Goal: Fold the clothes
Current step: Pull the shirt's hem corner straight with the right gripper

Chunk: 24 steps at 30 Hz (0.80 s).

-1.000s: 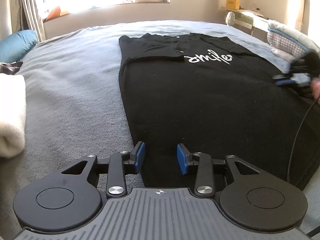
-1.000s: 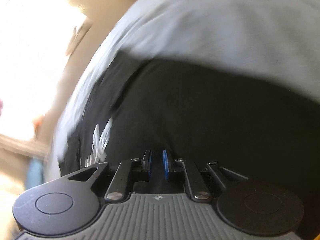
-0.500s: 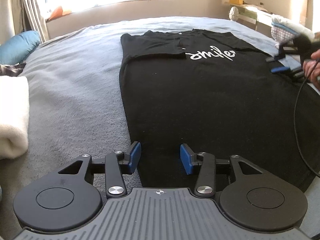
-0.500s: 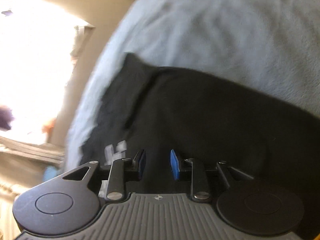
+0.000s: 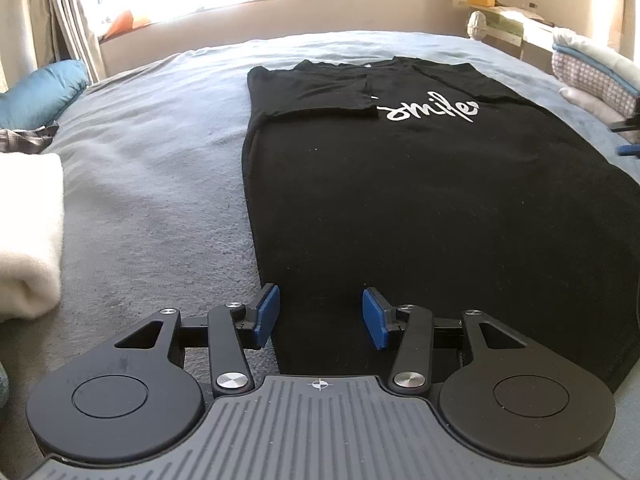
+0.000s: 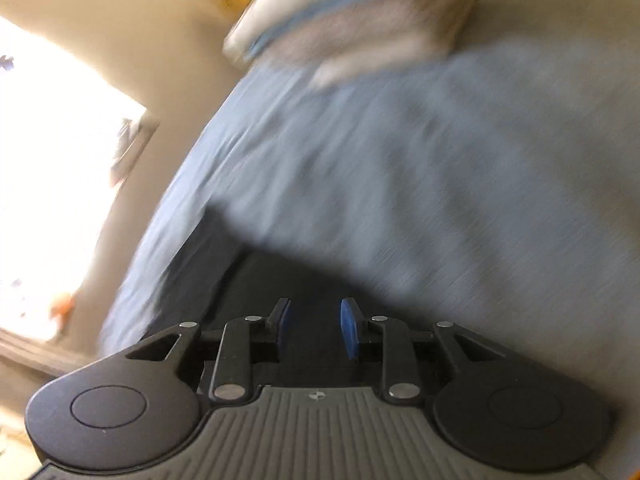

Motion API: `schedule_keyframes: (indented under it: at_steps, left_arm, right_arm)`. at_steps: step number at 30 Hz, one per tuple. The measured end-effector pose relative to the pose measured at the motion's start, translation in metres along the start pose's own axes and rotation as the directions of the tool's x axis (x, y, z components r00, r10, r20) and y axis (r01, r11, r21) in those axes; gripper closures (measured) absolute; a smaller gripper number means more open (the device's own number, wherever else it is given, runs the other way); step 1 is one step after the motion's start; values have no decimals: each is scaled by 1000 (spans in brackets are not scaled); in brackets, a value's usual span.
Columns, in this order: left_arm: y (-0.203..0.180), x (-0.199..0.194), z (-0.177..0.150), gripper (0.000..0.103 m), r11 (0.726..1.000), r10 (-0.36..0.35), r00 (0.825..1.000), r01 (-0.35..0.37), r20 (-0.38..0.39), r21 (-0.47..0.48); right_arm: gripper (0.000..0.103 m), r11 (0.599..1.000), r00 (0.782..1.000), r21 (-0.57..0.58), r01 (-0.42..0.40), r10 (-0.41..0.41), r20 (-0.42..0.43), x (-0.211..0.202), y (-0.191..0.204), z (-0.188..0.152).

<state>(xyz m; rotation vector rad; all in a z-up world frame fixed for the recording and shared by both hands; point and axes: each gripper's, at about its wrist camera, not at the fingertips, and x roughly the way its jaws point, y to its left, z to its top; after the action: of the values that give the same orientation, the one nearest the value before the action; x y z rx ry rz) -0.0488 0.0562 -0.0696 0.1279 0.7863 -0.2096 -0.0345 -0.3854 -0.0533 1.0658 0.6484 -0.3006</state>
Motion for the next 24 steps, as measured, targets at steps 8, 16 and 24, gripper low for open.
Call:
schedule_keyframes:
  at_steps: [8,16,24]
  left_arm:
    - [-2,-16,1,56,1000,23,999,-23,23,5]
    - [-10,-22,0,56,999,-32,999,31,25,34]
    - [-18,-29,-4,55,988,-136,991,135,7,74]
  right_arm:
    - [79,943,999,330,27,-40,34,-17,-74,-6]
    - [75,936,986,352,5,-62,152,-63,-65,-4]
    - [82,880,997,474,12,27,-75,13,-57,-22]
